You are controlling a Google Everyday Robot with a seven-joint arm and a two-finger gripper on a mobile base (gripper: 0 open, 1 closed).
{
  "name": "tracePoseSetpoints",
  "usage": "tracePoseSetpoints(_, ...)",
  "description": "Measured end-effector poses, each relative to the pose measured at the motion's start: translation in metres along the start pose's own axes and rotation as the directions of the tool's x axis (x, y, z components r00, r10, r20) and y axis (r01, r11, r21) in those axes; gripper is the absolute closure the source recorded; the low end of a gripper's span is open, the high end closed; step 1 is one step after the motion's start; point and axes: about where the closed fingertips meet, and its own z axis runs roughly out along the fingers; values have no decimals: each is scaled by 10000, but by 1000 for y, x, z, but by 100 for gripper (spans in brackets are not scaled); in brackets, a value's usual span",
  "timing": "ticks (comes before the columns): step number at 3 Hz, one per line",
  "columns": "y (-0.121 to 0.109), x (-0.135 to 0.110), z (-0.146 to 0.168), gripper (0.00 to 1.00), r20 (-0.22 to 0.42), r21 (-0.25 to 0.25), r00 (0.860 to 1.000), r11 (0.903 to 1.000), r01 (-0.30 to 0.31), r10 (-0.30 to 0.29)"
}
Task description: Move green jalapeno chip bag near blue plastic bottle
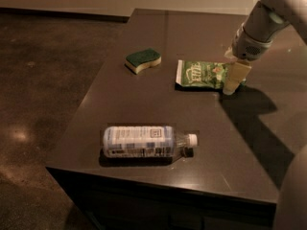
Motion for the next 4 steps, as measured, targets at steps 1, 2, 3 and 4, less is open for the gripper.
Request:
tracePoseSetpoints(1,-1,6,4,39,-171,-109,9998,9999,87,-89)
tracePoseSetpoints(2,1,12,-2,62,-270,-87,9995,9998,151,-154)
tracePoseSetpoints(3,10,14,-21,86,-181,54,9995,9997,253,-252)
tracePoseSetpoints(4,27,14,-45,100,43,166,9997,9996,242,-243)
